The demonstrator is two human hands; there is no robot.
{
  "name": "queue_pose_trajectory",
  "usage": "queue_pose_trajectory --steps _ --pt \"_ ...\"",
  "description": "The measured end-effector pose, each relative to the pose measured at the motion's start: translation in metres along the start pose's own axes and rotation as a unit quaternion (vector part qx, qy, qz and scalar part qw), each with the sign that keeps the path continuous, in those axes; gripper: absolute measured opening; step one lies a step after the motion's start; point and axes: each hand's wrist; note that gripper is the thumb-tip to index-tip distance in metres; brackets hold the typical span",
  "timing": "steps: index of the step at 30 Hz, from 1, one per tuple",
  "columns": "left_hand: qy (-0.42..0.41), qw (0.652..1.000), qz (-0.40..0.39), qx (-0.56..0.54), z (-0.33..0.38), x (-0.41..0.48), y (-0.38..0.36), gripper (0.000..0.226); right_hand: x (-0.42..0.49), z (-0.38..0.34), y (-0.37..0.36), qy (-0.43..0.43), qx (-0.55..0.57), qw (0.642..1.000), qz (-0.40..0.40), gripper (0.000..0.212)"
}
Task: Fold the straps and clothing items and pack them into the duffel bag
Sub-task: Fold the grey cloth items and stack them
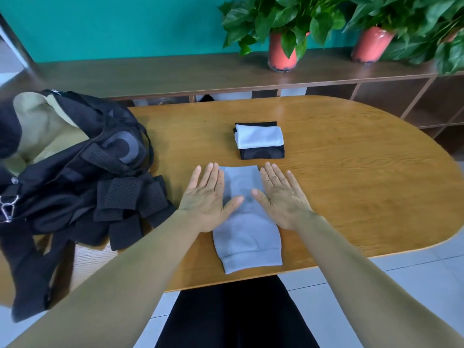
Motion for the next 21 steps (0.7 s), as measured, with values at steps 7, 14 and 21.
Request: queue_pose_trajectory --steps 7,14,21 --pt "-0.048 0.996 -0.001 -0.073 0.020 -0.057 -0.003 0.090 -0.048 -0.048 -0.005 0.056 -0.024 0.998 0.024 0.080" --pt "-0.058 0.997 -0.017 -0.046 0.011 -0.081 -0.020 0.098 -0.070 -0.046 -0.026 0.045 -0.007 0.999 -0.025 0.083" --pt "-0.070 0.997 -0.013 -0.017 0.005 -0.082 -0.019 0.096 -0.085 -0.035 -0.023 0.026 -0.002 0.999 -0.035 0.088"
Point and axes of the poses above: each hand's wrist, its own x-axis towards the middle knuckle, its own y-axis out of the back of the hand, z = x × y, and after that the axes turned 14 degrees about y, right-handed
